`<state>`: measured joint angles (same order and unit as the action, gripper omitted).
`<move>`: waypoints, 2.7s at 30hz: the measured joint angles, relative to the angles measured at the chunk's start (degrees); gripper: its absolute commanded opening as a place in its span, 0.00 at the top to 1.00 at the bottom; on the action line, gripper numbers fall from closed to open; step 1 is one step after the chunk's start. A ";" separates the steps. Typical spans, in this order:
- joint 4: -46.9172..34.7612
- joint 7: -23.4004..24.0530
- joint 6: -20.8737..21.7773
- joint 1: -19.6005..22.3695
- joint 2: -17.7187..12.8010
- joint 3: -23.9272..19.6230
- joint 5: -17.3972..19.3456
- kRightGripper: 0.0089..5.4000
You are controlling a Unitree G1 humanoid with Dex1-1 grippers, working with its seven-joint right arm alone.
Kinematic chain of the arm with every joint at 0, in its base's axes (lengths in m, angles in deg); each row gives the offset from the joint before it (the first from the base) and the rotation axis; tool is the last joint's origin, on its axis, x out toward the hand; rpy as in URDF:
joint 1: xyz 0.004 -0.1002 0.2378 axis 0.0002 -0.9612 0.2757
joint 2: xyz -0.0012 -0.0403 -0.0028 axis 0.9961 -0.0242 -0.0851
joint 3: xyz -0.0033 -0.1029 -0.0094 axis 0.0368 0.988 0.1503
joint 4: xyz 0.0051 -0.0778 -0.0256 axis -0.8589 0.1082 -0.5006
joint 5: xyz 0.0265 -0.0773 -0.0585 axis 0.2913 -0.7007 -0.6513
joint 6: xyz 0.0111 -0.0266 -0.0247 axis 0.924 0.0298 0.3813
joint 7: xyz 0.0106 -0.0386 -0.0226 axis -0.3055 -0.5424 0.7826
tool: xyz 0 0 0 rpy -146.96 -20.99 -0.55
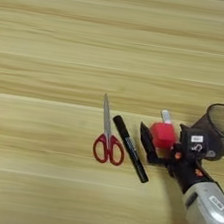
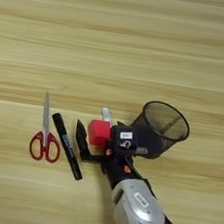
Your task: Move the objects on the table
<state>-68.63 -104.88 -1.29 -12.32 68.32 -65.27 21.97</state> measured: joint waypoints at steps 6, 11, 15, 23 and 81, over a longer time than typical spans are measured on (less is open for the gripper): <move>1.88 -0.10 0.71 0.60 0.00 -0.20 0.00 0.00; 2.89 -0.08 0.72 0.87 -0.01 -0.20 -0.24 0.00; 3.69 -0.08 0.71 1.15 -0.01 -0.20 -0.26 0.00; 4.56 -0.05 0.69 1.22 -0.02 -0.21 -0.41 0.00; 0.93 -0.09 0.24 1.00 -0.04 -1.09 -0.25 0.58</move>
<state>-67.70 -104.97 -1.05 -11.32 68.28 -66.36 21.72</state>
